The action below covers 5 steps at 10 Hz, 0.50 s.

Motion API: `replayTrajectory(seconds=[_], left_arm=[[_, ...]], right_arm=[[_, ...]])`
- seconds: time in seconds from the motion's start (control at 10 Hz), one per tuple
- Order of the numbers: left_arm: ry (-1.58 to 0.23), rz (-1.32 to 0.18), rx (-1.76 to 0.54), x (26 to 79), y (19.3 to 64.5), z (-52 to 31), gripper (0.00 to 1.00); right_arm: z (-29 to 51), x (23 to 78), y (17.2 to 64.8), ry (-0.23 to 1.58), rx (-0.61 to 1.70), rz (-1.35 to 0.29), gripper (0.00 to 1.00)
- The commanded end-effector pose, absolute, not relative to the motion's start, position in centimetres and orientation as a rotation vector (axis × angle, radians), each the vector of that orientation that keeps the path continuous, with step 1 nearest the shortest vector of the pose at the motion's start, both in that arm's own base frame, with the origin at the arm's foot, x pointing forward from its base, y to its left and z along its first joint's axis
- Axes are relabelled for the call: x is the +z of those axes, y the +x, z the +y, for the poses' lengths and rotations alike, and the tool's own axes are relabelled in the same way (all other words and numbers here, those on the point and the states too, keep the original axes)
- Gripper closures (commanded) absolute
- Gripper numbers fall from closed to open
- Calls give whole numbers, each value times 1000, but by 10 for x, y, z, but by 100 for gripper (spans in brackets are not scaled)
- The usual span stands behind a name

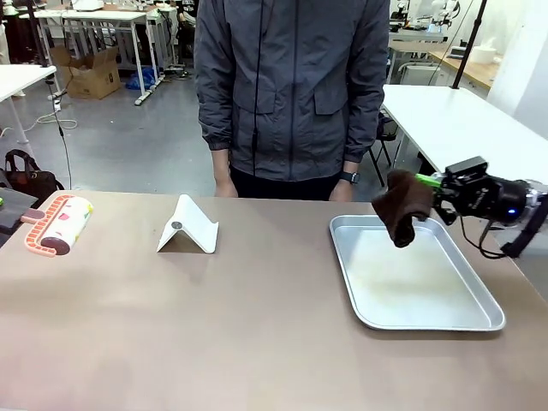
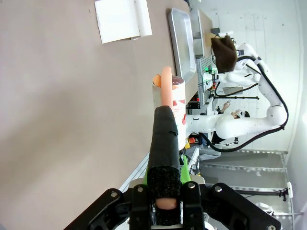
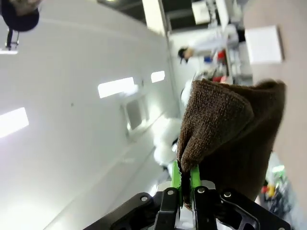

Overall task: Clean the surface of the table.
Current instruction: Clean the area not pointed to by the person.

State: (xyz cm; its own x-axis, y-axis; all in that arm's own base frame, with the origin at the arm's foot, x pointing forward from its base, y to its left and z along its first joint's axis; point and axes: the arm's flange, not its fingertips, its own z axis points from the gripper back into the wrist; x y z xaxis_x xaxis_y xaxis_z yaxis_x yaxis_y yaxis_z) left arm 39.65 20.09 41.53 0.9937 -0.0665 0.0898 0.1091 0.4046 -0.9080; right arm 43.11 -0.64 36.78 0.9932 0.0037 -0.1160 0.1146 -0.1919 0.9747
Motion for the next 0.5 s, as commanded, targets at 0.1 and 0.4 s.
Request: replayTrajectory(seconds=[0.1,0.4], left_arm=[[-1150,-39,-101,418,395,199,78],[-1150,-39,-101,418,395,199,78]], right_arm=[[-38,395,395,1599,-69,131,92],[-63,391,367,1374,-116,45,92]])
